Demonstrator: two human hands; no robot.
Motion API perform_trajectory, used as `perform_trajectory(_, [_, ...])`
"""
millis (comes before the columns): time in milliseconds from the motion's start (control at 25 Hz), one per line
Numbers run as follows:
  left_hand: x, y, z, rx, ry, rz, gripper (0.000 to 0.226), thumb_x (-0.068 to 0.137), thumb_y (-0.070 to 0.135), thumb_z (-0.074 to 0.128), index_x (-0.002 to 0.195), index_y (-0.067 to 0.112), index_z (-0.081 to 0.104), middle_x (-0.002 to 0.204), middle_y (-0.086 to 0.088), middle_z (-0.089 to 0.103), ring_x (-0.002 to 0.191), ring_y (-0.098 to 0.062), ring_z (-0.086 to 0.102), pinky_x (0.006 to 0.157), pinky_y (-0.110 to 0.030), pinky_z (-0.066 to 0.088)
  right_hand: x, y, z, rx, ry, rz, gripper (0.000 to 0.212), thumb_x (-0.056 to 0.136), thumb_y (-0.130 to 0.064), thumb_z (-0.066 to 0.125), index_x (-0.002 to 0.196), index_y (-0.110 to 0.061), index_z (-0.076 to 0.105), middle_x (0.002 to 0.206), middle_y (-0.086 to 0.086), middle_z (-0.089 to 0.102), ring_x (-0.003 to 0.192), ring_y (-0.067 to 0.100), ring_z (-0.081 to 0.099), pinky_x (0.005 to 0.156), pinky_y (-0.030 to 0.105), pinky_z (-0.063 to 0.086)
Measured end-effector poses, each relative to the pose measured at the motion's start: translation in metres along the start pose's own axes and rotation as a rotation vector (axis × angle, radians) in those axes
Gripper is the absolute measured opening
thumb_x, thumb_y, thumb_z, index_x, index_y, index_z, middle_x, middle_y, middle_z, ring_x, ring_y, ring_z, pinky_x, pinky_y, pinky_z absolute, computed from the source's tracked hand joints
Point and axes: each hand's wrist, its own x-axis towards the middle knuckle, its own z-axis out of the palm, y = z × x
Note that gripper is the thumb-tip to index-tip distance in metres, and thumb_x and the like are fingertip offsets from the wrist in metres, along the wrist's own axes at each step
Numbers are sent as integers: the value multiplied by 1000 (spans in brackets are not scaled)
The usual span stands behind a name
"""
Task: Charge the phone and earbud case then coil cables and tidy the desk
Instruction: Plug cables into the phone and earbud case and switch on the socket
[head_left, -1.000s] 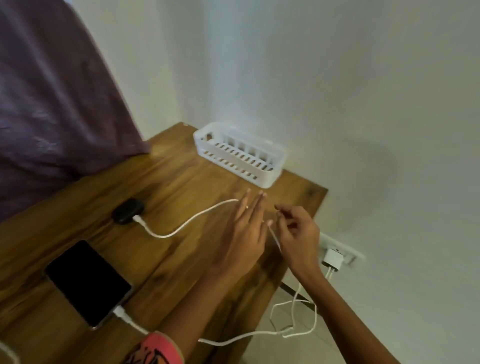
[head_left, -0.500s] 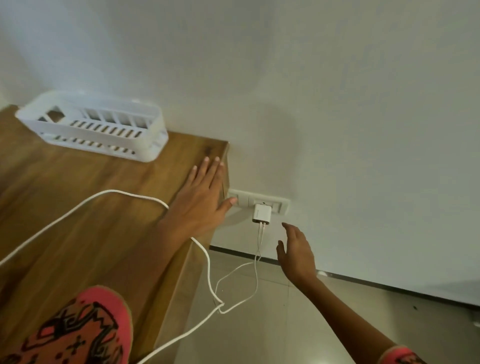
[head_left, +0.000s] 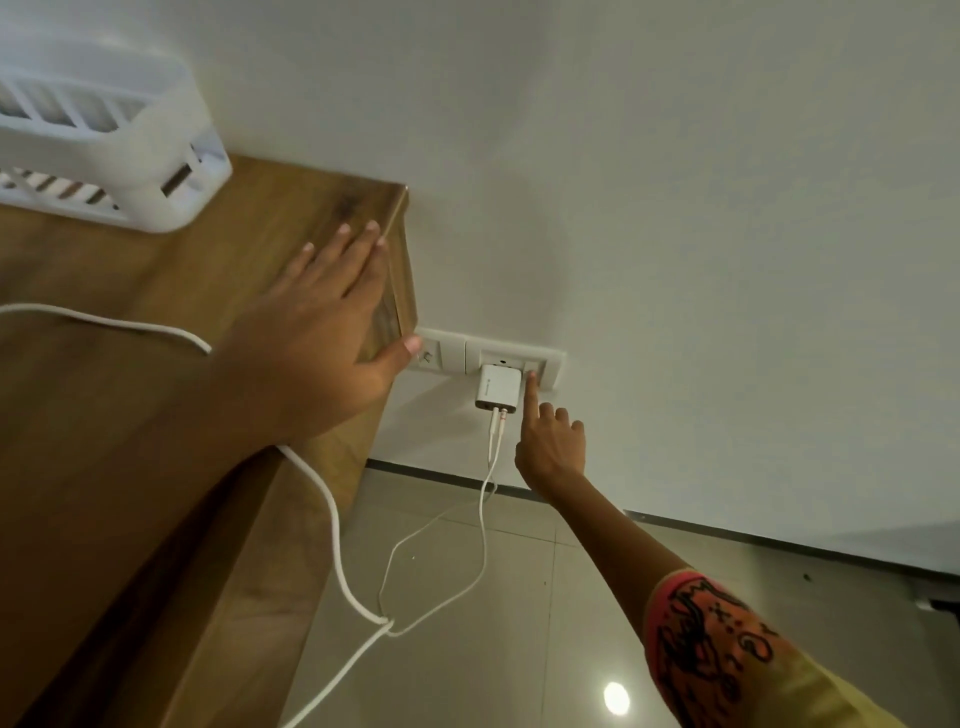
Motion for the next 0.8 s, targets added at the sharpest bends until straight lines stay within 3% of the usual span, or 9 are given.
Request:
perform_trajectory(400, [0,3,-1,-35,8,-15,85,77,55,25,147,10,6,157,-2,-1,144,-14,-4,109,-25,-7,16,-3,23,5,-110,80,98,86,-11,53,140,-16,-28,86,7,65,77,22,57,69,32,40])
perform_trajectory(640, [1,3,-2,-28,-14,-12,85,78,54,27,147,8,5,157,-5,0,144,-17,-3,109,-25,-7,8,-4,7,32,-158,92,93,89,-15,50,141,-17,-28,73,6,56,59,17,50,59,28,40])
perform_trajectory(800, [1,3,-1,-20,13,-3,77,91,45,44,146,6,7,157,-8,2,144,-20,-1,111,-28,-5,-3,-6,-16,51,-192,69,89,88,-10,45,142,-16,-25,60,3,44,48,15,41,48,26,33])
